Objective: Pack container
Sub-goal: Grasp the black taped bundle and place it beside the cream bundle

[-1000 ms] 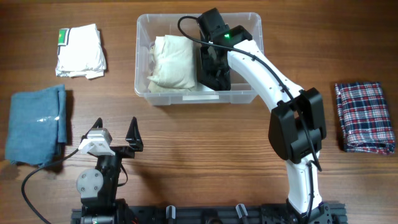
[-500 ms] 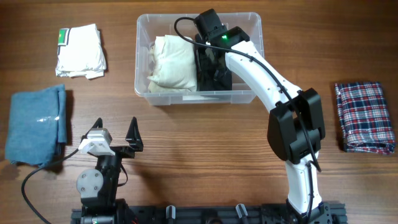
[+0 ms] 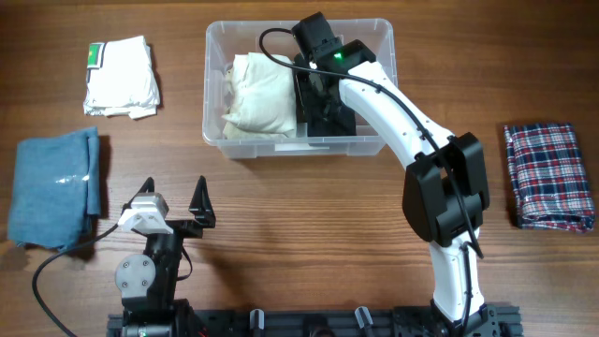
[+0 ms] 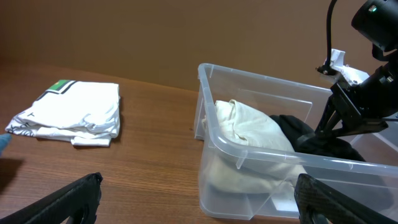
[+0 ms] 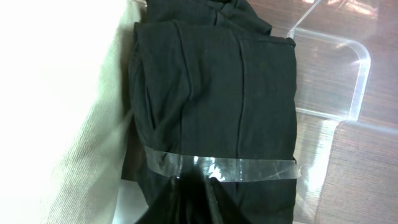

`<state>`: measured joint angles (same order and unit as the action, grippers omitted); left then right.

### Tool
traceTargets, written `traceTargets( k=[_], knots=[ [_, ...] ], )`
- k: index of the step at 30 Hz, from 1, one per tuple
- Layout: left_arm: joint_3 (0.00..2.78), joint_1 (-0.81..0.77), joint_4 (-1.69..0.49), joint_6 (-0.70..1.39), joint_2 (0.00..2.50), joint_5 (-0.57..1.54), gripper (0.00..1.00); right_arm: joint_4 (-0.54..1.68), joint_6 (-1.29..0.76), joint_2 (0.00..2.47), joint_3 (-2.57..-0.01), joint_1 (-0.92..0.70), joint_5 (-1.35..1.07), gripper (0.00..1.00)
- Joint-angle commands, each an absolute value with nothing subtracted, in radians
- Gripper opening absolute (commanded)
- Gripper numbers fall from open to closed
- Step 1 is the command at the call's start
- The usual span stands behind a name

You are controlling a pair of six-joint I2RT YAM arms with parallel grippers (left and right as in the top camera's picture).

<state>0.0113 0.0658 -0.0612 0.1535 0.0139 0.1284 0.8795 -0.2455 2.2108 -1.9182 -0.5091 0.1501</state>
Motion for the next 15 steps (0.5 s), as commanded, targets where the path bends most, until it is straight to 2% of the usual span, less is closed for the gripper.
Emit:
traceTargets(
  k=[1,8,15],
  knots=[
    [0.006,0.07,-0.065,0.134,0.007,0.123,1.0,0.874,-0.235,2.223,-1.944,-0.503,0.146,0.11],
    [0.006,0.07,-0.065,0.134,0.007,0.122,1.0,0.802,-0.158,2.217,-1.948,-0.503,-0.093,0.13],
    [0.006,0.07,-0.065,0.134,0.007,0.122,1.0,0.836,-0.155,2.124,-1.953,-0.442,0.192,0.14]
  ],
)
